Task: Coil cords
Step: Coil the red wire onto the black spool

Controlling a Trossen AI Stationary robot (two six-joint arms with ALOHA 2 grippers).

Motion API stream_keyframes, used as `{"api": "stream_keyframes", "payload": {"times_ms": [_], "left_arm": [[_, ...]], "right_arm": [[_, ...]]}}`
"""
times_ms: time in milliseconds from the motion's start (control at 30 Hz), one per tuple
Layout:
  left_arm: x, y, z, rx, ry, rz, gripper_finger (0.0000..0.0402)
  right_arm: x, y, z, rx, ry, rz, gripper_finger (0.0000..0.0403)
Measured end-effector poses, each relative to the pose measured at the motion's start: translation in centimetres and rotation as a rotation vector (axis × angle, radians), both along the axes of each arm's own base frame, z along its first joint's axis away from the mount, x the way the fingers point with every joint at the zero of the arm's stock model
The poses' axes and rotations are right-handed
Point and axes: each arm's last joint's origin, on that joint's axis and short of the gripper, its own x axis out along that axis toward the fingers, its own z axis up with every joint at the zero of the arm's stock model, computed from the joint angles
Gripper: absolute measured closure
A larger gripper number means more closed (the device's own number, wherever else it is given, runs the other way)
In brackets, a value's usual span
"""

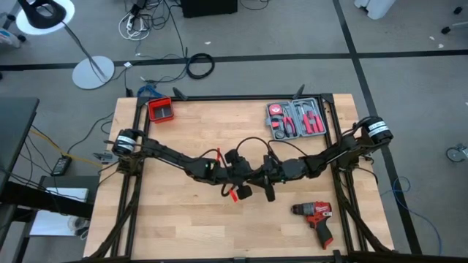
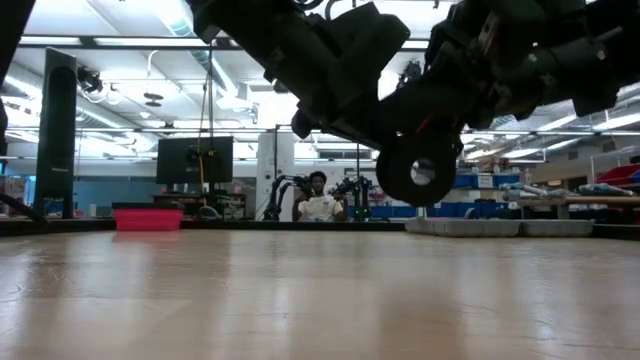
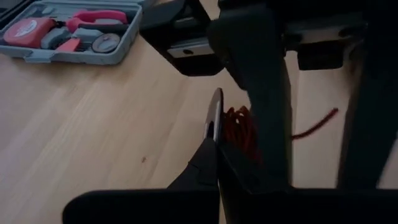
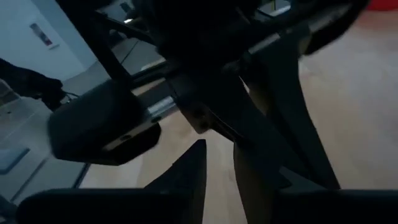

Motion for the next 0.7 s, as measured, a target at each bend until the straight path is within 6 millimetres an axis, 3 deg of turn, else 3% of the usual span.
{"api": "stream_keyframes", "payload": {"times_ms": [367, 700], "left_arm": [[-0.8, 0.1, -0.9, -0.082, 0.122, -0.007, 0.0402], [-1.1, 0.1, -1.2, -0.108, 0.164, -0.016, 0.0402]], "right_arm": [[-1.4, -0.7, 0.4, 0.057, 0.18, -0.04, 0.0323], [-1.4, -0.8, 0.2, 0.043, 0.197, -0.069, 0.0323]]}}
